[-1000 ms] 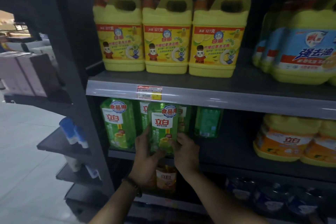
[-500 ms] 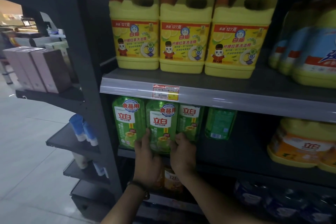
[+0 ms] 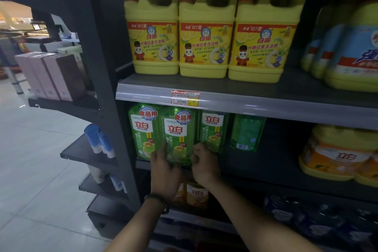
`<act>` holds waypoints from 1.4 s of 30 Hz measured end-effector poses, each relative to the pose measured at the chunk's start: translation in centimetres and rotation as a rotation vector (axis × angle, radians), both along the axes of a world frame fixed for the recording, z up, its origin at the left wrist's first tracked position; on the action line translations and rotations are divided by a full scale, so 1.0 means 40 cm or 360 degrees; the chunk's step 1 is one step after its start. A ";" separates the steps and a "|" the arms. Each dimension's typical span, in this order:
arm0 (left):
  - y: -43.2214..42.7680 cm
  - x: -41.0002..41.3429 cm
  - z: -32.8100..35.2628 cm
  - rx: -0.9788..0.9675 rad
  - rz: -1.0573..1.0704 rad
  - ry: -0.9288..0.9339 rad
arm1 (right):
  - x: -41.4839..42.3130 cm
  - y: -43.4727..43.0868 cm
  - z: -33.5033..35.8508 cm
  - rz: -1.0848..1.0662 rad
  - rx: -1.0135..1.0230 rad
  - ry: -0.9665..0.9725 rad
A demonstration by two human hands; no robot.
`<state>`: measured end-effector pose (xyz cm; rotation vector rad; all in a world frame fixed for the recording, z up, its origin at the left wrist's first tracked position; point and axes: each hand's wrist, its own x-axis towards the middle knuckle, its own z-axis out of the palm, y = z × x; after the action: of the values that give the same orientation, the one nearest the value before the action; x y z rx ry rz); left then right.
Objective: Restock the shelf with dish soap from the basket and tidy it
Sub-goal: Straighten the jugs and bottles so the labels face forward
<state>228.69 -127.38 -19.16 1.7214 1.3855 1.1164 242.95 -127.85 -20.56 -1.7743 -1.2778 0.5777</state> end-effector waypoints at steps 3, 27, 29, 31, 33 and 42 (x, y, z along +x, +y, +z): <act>-0.030 0.026 -0.014 0.0055 0.0076 -0.0123 | 0.075 -0.040 -0.024 0.0130 -0.0023 0.0083; -0.038 0.343 -0.084 0.0341 -0.0913 0.1678 | 0.554 -0.031 -0.016 -0.0377 0.0068 0.0379; -0.043 0.344 -0.093 0.0344 -0.0896 0.1692 | 0.554 -0.026 -0.008 -0.0395 0.0070 0.0338; -0.047 0.340 -0.108 0.0359 -0.0893 0.1698 | 0.554 -0.028 -0.008 -0.0391 0.0086 0.0304; -0.047 0.337 -0.118 0.0357 -0.0899 0.1694 | 0.557 -0.031 -0.015 -0.0374 0.0095 0.0246; -0.035 0.340 -0.102 0.0336 -0.0923 0.1621 | 0.518 -0.086 -0.034 -0.0387 0.0128 0.0192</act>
<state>242.29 -128.78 -23.23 2.7875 1.1233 0.0029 263.65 -131.29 -21.90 -1.7676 -0.9725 0.4802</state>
